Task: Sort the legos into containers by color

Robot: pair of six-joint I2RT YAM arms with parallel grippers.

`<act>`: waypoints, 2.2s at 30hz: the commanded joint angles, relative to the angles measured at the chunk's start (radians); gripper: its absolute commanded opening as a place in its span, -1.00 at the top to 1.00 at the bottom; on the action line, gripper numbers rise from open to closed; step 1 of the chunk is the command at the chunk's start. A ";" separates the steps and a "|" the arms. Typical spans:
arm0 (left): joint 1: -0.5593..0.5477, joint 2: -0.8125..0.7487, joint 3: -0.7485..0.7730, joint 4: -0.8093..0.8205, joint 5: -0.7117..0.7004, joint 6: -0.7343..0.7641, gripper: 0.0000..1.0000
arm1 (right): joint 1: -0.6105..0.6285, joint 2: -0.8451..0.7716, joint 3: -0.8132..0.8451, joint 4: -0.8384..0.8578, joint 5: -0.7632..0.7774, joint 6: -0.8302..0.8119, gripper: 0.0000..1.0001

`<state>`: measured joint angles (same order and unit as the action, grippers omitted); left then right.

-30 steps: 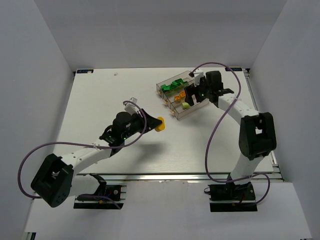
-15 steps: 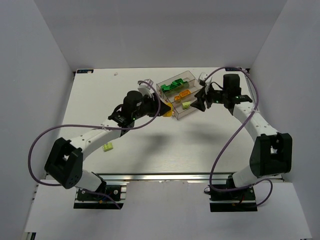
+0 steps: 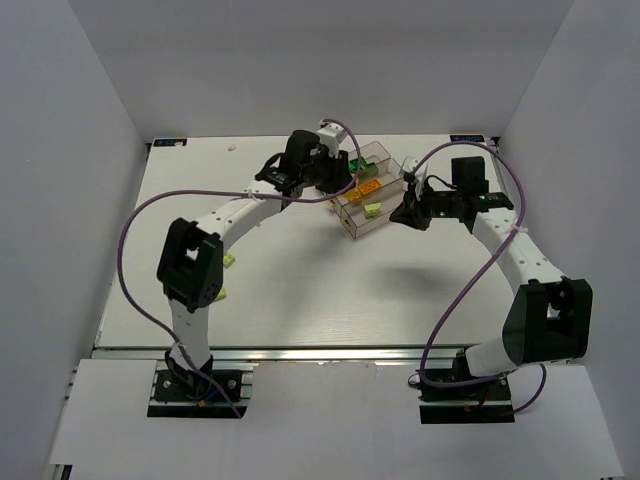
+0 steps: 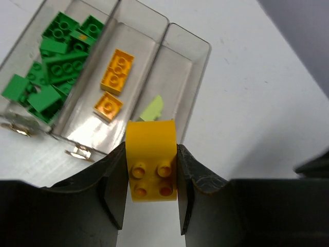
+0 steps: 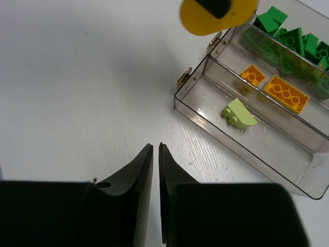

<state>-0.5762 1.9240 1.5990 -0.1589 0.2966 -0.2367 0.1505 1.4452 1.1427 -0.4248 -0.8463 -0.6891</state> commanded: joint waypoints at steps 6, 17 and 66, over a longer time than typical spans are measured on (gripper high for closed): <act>0.009 0.176 0.233 -0.050 -0.079 0.177 0.84 | -0.005 -0.019 0.022 -0.054 -0.033 0.008 0.70; 0.009 0.271 0.286 0.064 -0.122 0.204 0.70 | -0.006 0.003 0.009 -0.054 -0.048 0.023 0.64; 0.070 -0.324 -0.258 -0.139 -0.353 -0.170 -0.96 | -0.003 0.010 0.051 -0.123 -0.201 -0.024 0.38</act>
<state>-0.5190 1.6852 1.4319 -0.2733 -0.0200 -0.3103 0.1444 1.4467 1.1446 -0.5007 -1.0046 -0.6682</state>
